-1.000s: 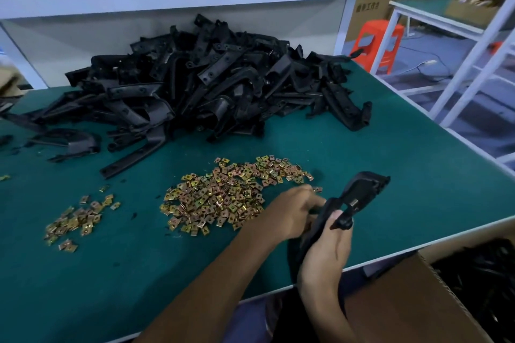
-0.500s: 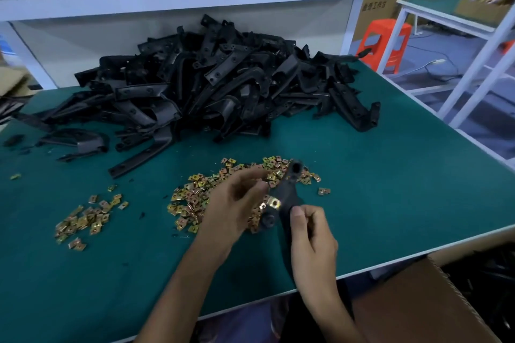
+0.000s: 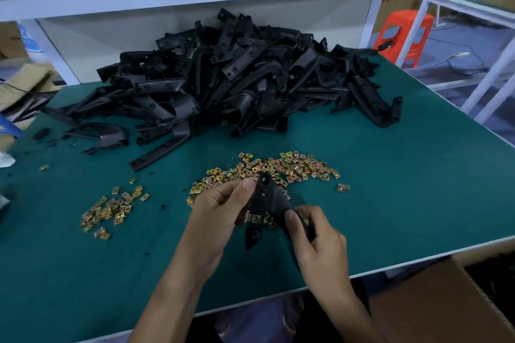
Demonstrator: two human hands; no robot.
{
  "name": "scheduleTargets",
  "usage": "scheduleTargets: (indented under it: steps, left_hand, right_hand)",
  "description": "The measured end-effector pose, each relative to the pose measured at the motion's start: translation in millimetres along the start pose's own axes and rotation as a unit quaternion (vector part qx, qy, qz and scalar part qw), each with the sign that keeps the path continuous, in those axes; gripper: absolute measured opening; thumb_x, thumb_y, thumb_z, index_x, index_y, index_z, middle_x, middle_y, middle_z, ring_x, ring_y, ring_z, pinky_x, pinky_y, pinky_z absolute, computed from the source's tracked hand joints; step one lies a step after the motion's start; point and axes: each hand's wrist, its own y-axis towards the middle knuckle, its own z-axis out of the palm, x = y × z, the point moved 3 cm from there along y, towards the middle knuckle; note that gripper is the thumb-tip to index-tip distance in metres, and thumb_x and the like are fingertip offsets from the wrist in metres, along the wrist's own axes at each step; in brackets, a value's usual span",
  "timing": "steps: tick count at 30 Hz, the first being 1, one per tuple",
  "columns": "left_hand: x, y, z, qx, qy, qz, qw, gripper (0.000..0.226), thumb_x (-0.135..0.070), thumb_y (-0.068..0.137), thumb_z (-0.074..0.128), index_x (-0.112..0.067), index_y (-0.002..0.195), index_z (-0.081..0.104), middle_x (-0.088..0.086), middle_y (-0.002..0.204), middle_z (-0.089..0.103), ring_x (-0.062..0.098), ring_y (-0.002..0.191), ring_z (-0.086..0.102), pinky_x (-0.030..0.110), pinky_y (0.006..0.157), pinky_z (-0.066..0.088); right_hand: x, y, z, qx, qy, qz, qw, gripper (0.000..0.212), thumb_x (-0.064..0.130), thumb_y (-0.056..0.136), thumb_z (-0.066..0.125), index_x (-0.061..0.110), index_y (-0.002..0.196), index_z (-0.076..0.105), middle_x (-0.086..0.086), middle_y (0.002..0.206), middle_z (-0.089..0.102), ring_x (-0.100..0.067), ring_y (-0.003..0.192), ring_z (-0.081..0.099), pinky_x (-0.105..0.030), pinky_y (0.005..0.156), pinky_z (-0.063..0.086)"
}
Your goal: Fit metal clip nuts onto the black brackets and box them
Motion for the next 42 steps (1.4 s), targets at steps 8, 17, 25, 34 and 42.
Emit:
scheduleTargets:
  steps: [8, 17, 25, 34, 42]
  left_hand:
    - [-13.5, 1.5, -11.9, -0.003, 0.104, 0.007, 0.994, 0.024, -0.045, 0.081, 0.071, -0.024, 0.087, 0.081, 0.001, 0.086, 0.079, 0.008, 0.079, 0.071, 0.014, 0.070, 0.052]
    - [-21.3, 8.8, -15.4, 0.041, 0.215, -0.032, 0.975, 0.022, -0.033, 0.089, 0.075, -0.015, 0.076, 0.078, 0.008, 0.072, 0.071, 0.010, 0.067, 0.059, 0.027, 0.066, 0.046]
    - [-14.9, 0.8, -1.6, -0.075, 0.424, 0.068, 0.900, 0.046, -0.059, 0.087, 0.063, -0.017, 0.069, 0.059, -0.007, 0.057, 0.053, 0.009, 0.053, 0.047, 0.023, 0.048, 0.033]
    - [-18.1, 5.7, 56.0, 0.020, 0.498, 0.164, 0.851, 0.035, -0.056, 0.092, 0.050, -0.024, 0.082, 0.061, -0.012, 0.074, 0.058, 0.017, 0.068, 0.055, 0.035, 0.058, 0.035]
    - [-1.7, -26.5, 148.0, 0.171, 0.373, 0.184, 0.893, 0.053, -0.078, 0.084, 0.048, -0.053, 0.131, 0.053, -0.031, 0.094, 0.051, 0.002, 0.085, 0.047, 0.035, 0.080, 0.038]
  right_hand:
    - [-4.6, 0.9, 2.8, 0.001, -0.032, -0.010, 0.999, 0.035, 0.067, 0.092, 0.052, 0.034, 0.093, 0.062, 0.023, 0.078, 0.065, -0.004, 0.069, 0.062, -0.017, 0.056, 0.040]
    - [-7.2, 2.6, 7.2, 0.021, -0.062, -0.013, 0.998, 0.042, 0.066, 0.091, 0.049, 0.028, 0.098, 0.067, 0.014, 0.077, 0.068, -0.012, 0.071, 0.065, -0.039, 0.062, 0.051]
    - [-0.9, 0.9, 6.2, -0.013, -0.076, 0.022, 0.997, 0.043, 0.067, 0.088, 0.047, 0.030, 0.099, 0.065, 0.016, 0.077, 0.067, -0.016, 0.073, 0.064, -0.036, 0.064, 0.045]
    - [-4.6, -56.1, -51.9, 0.038, 0.035, 0.133, 0.990, 0.023, 0.049, 0.092, 0.060, 0.038, 0.109, 0.051, 0.011, 0.085, 0.068, -0.001, 0.071, 0.061, -0.027, 0.072, 0.051]
    - [-34.8, -113.2, -149.0, -0.260, 0.321, 0.310, 0.856, 0.016, 0.012, 0.104, 0.056, 0.005, 0.118, 0.053, -0.016, 0.104, 0.074, -0.018, 0.065, 0.066, -0.028, 0.049, 0.048]
